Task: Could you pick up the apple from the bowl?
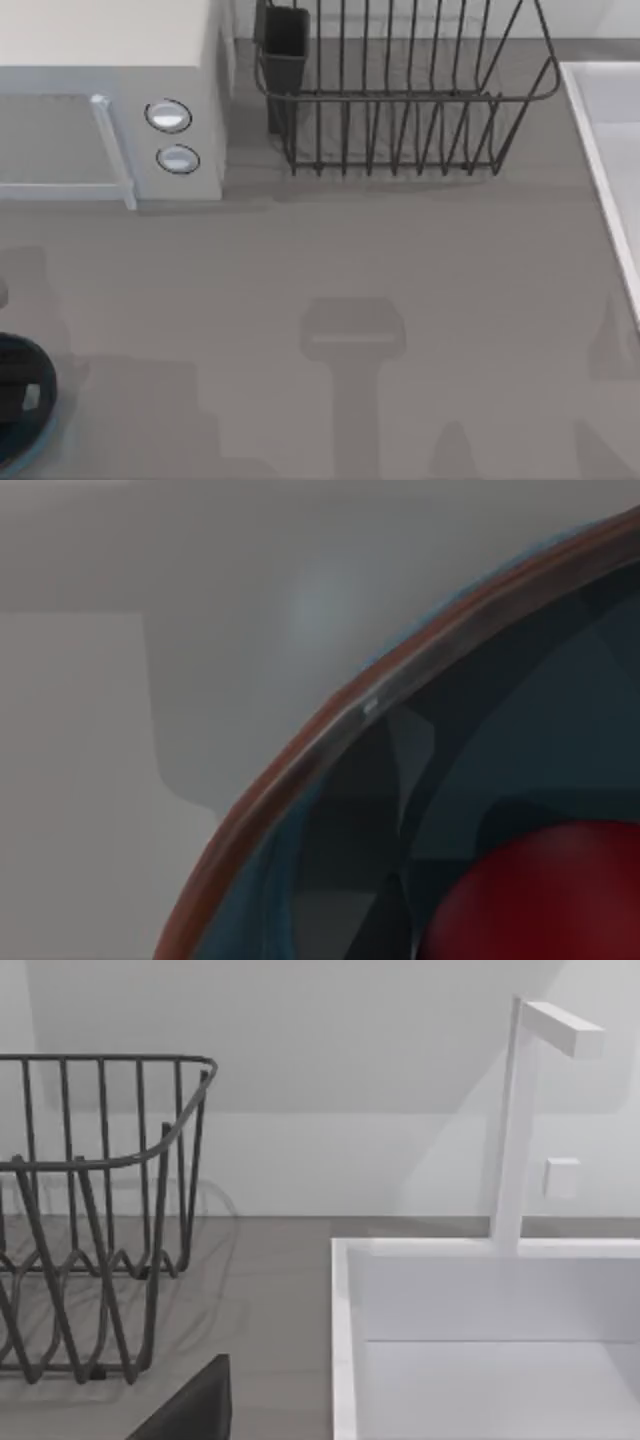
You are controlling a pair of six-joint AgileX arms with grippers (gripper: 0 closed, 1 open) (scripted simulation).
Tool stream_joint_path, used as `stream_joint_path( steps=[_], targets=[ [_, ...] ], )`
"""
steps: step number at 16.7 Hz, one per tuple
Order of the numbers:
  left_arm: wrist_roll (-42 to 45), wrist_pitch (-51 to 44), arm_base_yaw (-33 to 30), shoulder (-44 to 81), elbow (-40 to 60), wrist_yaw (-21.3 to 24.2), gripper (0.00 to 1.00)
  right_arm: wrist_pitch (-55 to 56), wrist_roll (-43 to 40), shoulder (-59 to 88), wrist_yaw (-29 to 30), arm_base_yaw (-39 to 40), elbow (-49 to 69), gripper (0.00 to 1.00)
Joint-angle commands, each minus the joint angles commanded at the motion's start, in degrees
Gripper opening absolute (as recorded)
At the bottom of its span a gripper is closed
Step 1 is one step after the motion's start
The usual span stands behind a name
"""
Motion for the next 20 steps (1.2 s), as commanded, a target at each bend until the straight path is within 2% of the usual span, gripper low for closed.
stream_joint_path(
  steps=[5,8,15,20],
  targets=[
    [0.0,-6.5,0.0,0.6,6.4,0.0,0.00,0.0,0.0,0.0,0.0,0.0,0.0,1.00],
    [-0.1,-17.6,-0.1,0.7,17.2,0.0,0.00,0.0,0.0,0.0,0.0,0.0,0.0,1.00],
    [-0.7,-50.1,-0.7,-1.4,46.9,0.0,0.00,0.0,0.0,0.0,0.0,0.0,0.0,1.00],
    [-1.0,-59.5,-1.0,-3.3,56.2,0.0,0.00,0.0,0.0,0.0,0.0,0.0,0.0,1.00]
  ],
)
